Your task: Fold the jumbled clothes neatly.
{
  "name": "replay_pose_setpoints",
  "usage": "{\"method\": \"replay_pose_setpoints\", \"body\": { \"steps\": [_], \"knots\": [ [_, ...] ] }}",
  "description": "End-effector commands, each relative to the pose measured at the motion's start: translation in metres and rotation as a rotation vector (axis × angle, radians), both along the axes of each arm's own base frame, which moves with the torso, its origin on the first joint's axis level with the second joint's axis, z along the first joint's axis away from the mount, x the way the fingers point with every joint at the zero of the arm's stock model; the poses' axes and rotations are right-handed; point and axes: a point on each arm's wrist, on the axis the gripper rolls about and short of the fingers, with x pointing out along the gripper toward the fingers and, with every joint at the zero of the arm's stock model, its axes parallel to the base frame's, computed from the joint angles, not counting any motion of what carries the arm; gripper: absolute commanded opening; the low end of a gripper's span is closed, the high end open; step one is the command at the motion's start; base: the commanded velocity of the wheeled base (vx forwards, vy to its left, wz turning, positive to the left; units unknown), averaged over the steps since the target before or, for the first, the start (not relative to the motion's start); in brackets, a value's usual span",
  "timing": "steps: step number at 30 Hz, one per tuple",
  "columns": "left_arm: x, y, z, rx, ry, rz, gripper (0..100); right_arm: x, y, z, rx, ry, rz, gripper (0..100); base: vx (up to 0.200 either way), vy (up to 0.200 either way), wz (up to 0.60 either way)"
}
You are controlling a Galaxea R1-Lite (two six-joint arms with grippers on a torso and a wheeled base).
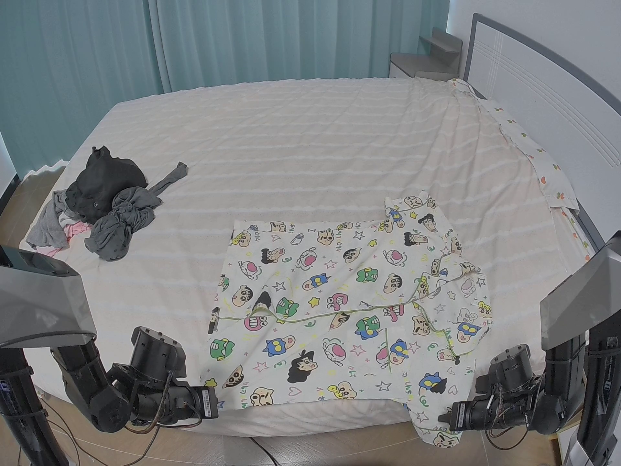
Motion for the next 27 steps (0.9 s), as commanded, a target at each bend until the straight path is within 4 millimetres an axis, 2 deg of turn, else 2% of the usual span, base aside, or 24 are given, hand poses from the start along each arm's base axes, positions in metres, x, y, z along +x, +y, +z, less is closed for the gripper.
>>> {"method": "replay_pose_setpoints", "body": {
  "steps": [1, 7, 12, 20, 25, 27],
  "knots": [
    [-0.011, 0.000, -0.003, 0.012, 0.031, -0.020, 0, -0.006, 0.001, 0.009, 0.000, -0.001, 0.014, 0, 0.000, 0.000, 0.00],
    [-0.024, -0.001, -0.006, 0.031, 0.071, -0.044, 0, -0.011, -0.001, 0.011, -0.013, 0.039, 0.014, 0, 0.000, 0.000, 0.00],
    [-0.027, 0.000, -0.007, 0.038, 0.080, -0.044, 0, -0.016, -0.003, 0.016, -0.017, 0.067, 0.018, 0, 0.000, 0.000, 0.00],
    [-0.011, -0.007, 0.002, -0.013, -0.018, -0.017, 0, -0.006, -0.005, 0.032, 0.061, -0.057, -0.008, 0, 0.000, 0.000, 0.00],
    [0.004, -0.013, 0.022, -0.103, -0.119, 0.050, 0, 0.002, -0.011, 0.055, 0.157, -0.193, -0.068, 0, 0.000, 0.000, 0.00],
    [0.007, -0.015, 0.025, -0.114, -0.138, 0.050, 0, 0.003, -0.011, 0.057, 0.163, -0.207, -0.074, 0, 0.000, 0.000, 0.00]
  ]
}}
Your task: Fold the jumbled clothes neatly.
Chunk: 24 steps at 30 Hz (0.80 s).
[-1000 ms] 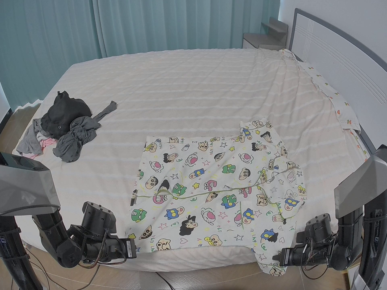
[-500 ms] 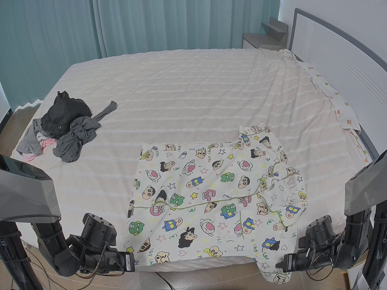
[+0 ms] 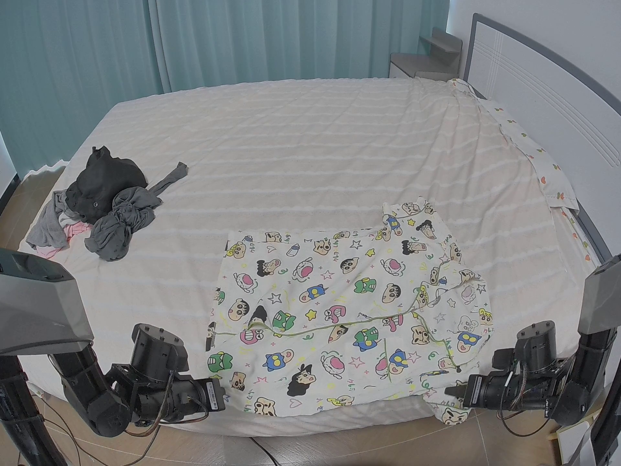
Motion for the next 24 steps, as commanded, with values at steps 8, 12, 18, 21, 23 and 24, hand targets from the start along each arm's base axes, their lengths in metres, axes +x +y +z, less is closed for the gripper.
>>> {"method": "replay_pose_setpoints", "body": {
  "steps": [8, 12, 18, 21, 23, 24],
  "knots": [
    [0.033, -0.014, 0.029, -0.109, -0.150, 0.065, 0, 0.020, -0.014, 0.022, 0.058, -0.136, -0.094, 0, 0.000, 0.000, 0.00],
    [0.045, -0.018, 0.030, -0.114, -0.176, 0.078, 0, 0.034, -0.015, 0.026, 0.082, -0.177, -0.123, 0, 0.000, 0.000, 0.00],
    [0.065, -0.019, 0.026, -0.110, -0.199, 0.117, 0, 0.057, -0.016, 0.024, 0.087, -0.211, -0.152, 0, 0.000, 0.000, 0.00],
    [0.074, -0.017, 0.024, -0.113, -0.209, 0.157, 0, 0.066, -0.018, 0.023, 0.089, -0.225, -0.167, 0, 0.000, 0.000, 0.00],
    [0.079, -0.018, 0.027, -0.146, -0.214, 0.197, 0, 0.071, -0.020, 0.021, 0.090, -0.230, -0.179, 0, 0.000, 0.000, 0.00],
    [0.084, -0.017, 0.029, -0.168, -0.219, 0.222, 0, 0.074, -0.022, 0.021, 0.091, -0.235, -0.188, 0, 0.000, 0.000, 0.00]
  ]
}}
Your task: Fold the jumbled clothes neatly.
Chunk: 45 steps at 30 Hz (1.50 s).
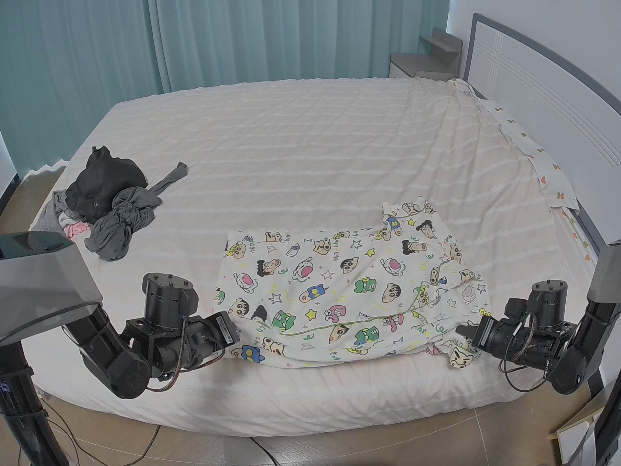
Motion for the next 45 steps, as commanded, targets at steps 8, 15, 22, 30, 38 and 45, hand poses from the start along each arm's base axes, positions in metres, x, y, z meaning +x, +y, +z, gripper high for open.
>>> {"method": "replay_pose_setpoints", "body": {
  "steps": [8, 15, 22, 30, 38, 45],
  "knots": [
    [0.026, 0.005, -0.015, -0.028, 0.015, 0.078, 0, 0.024, -0.008, -0.012, 0.007, -0.006, -0.049, 0, 0.000, 0.000, 0.00],
    [0.037, 0.004, -0.024, -0.023, 0.021, 0.086, 0, 0.034, -0.010, -0.021, 0.009, -0.054, -0.059, 0, 0.000, 0.000, 0.00],
    [0.053, 0.000, -0.035, -0.025, 0.017, 0.090, 0, 0.045, -0.008, -0.031, 0.012, -0.082, -0.057, 0, 0.000, 0.000, 0.00],
    [0.064, 0.000, -0.044, -0.024, 0.018, 0.100, 0, 0.059, -0.011, -0.033, 0.014, -0.109, -0.070, 0, 0.000, 0.000, 0.00],
    [0.066, 0.000, -0.044, -0.024, 0.011, 0.106, 100, 0.063, -0.013, -0.033, 0.017, -0.125, -0.080, 100, 0.000, 0.000, 0.00],
    [0.070, 0.007, -0.025, -0.020, -0.054, 0.168, 100, 0.062, -0.023, -0.024, 0.021, -0.145, -0.115, 100, 0.000, 0.000, 0.00]
  ]
}}
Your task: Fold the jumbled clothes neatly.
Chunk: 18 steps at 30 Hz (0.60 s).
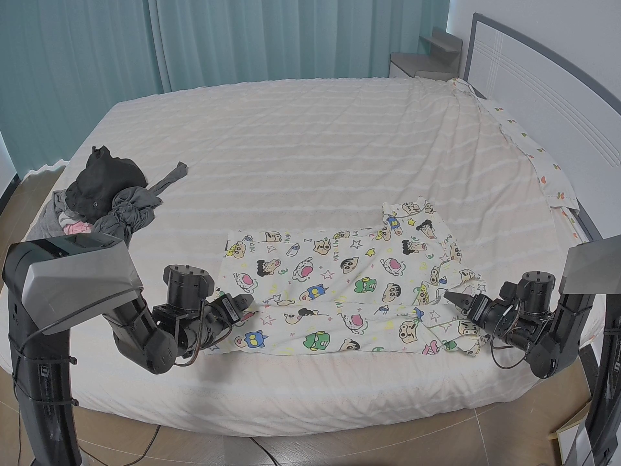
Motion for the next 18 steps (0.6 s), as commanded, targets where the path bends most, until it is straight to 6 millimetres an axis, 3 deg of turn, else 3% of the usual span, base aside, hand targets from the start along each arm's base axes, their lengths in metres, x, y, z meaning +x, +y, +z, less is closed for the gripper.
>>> {"method": "replay_pose_setpoints", "body": {
  "steps": [1, 6, 12, 16, 18],
  "knots": [
    [0.002, 0.006, 0.017, -0.011, -0.047, 0.023, 100, -0.002, -0.007, 0.008, 0.003, -0.018, -0.022, 100, 0.000, 0.000, 0.00],
    [0.003, 0.014, 0.037, -0.025, -0.094, 0.046, 100, -0.008, -0.019, 0.018, 0.001, -0.034, -0.057, 100, 0.000, 0.000, 0.00],
    [-0.003, 0.021, 0.045, -0.028, -0.103, 0.060, 100, -0.019, -0.033, 0.027, 0.003, -0.038, -0.106, 100, 0.000, 0.000, 0.00],
    [-0.023, 0.032, 0.050, -0.029, -0.074, 0.064, 100, -0.042, -0.043, 0.030, -0.002, -0.003, -0.135, 100, 0.000, 0.000, 0.00],
    [-0.042, 0.036, 0.048, -0.035, -0.029, 0.033, 100, -0.055, -0.043, 0.025, -0.027, 0.025, -0.114, 100, 0.000, 0.000, 0.00]
  ]
}}
